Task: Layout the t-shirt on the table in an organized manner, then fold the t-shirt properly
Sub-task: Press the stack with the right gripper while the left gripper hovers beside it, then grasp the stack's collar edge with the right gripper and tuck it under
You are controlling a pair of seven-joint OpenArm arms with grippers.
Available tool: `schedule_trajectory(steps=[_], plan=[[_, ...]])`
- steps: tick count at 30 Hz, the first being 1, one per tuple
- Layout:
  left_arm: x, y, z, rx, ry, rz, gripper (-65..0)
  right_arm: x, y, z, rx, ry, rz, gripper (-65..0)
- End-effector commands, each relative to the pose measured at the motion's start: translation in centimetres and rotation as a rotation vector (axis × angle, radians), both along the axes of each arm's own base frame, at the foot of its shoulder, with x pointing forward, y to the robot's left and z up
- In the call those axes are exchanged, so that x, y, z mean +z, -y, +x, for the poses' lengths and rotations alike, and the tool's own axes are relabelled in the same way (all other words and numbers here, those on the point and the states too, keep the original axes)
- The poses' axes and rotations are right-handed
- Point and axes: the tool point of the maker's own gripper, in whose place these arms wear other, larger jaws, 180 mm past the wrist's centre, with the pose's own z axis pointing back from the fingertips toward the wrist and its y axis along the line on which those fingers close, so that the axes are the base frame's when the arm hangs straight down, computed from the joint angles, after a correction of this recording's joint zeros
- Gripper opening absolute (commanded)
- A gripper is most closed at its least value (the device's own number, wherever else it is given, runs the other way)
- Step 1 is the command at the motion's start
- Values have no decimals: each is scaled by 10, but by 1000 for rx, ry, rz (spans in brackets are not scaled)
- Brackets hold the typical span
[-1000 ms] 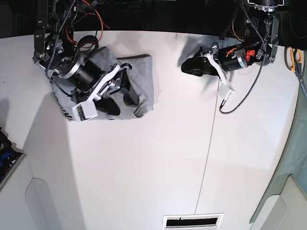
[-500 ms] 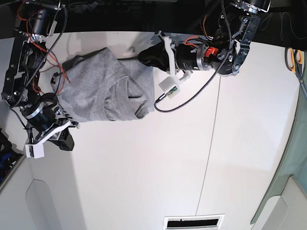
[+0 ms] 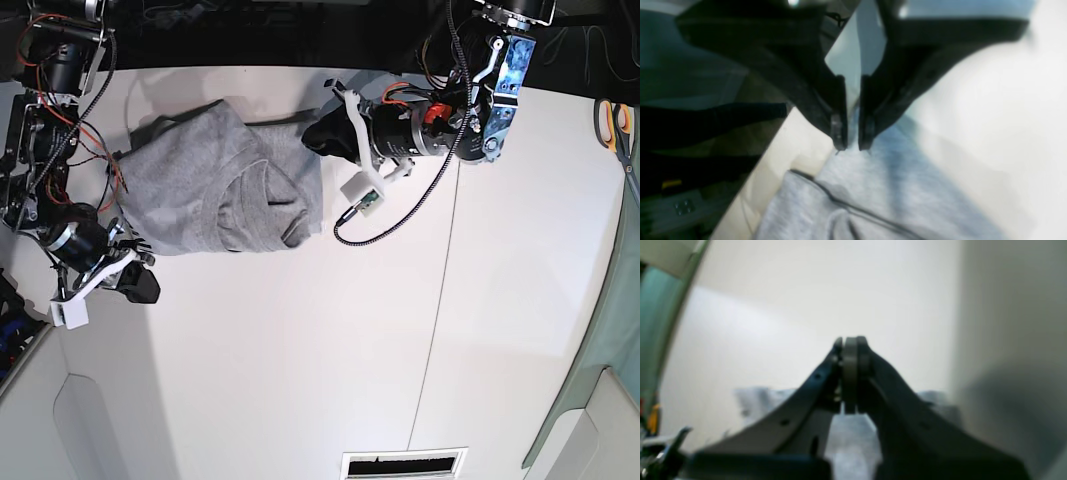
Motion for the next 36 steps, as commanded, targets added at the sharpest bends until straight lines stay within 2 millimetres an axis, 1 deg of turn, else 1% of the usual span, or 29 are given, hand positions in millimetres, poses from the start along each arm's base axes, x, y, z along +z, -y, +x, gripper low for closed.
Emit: schedule_trajectory(steps=[1, 3, 7, 9, 12, 15, 17, 22, 24, 26, 29, 30, 33, 35, 36], plan=[[10, -4, 11, 18, 36, -24, -579, 21, 3, 7, -2, 71, -5, -650], [9, -13, 14, 37, 40, -14, -579, 22, 6, 3, -3, 81, -52, -650], [10, -22, 15, 47, 37, -12, -579, 20, 17, 7, -35, 100, -127, -650], [11, -21, 14, 50, 30, -29, -579, 16, 14, 3, -17, 70, -114, -650], [11, -20, 14, 49, 30, -29, -579, 13, 0, -9, 28, 25, -28, -650], [9, -22, 14, 45, 30, -13, -579, 9, -13, -31, 79, 6, 29, -650], [5, -27, 13, 37, 34, 21, -579, 8, -17, -48, 95, 0, 12, -650], [3, -43, 13, 35, 34, 52, -579, 16, -27, -95, 141, 17, -54, -650], [3, -48, 13, 34, 34, 60, -579, 13, -32, -112, 167, 2, -83, -650], [3, -53, 13, 34, 34, 67, -579, 8, -43, -128, 211, -20, -103, -650], [2, -61, 14, 36, 35, 84, -579, -5, -67, -148, 301, -59, -127, -650], [2, -63, 15, 40, 36, 86, -579, -11, -76, -154, 333, -73, -142, -636], [5, -72, 20, 72, 43, 84, -578, -26, -101, -166, 434, -79, -228, -479], [8, -80, 26, 105, 49, 76, -578, -29, -114, -166, 459, -45, -272, -375], [9, -85, 28, 121, 53, 77, -578, -29, -118, -164, 468, -22, -299, -334]])
